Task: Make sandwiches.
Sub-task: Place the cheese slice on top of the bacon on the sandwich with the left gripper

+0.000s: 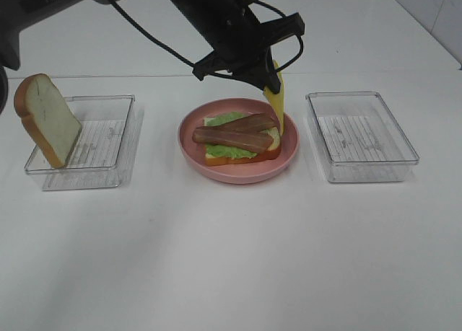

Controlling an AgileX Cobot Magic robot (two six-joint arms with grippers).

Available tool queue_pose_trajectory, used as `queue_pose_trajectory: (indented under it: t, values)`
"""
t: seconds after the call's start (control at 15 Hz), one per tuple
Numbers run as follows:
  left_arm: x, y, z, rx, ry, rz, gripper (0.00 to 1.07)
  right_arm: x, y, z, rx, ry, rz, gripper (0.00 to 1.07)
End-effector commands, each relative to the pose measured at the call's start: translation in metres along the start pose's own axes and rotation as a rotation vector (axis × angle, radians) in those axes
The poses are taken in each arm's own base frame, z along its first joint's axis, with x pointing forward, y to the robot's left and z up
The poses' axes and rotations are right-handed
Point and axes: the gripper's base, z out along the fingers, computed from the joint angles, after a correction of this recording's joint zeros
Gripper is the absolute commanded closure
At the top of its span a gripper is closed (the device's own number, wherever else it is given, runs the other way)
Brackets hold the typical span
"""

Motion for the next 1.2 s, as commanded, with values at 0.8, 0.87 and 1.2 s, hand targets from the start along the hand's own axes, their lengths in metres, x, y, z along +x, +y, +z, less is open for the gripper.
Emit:
queue_pose_trajectory:
  t: [0.8,0.87,1.2]
  values:
    - [-0.005,0.062,0.018,-0.241,0.051,0.029,1.07,0.002,0.000,-0.002,0.008,-0.037,-0.007,0.08]
    - [-0.005,0.063,0.018,-0.247,0.048,0.032,1.07,0.002,0.000,-0.002,0.008,-0.037,-0.007,0.08]
    - [-0.005,0.067,0.024,-0.258,0.054,0.032,0.26,0.002,0.000,-0.002,0.008,-0.037,-0.007,0.08]
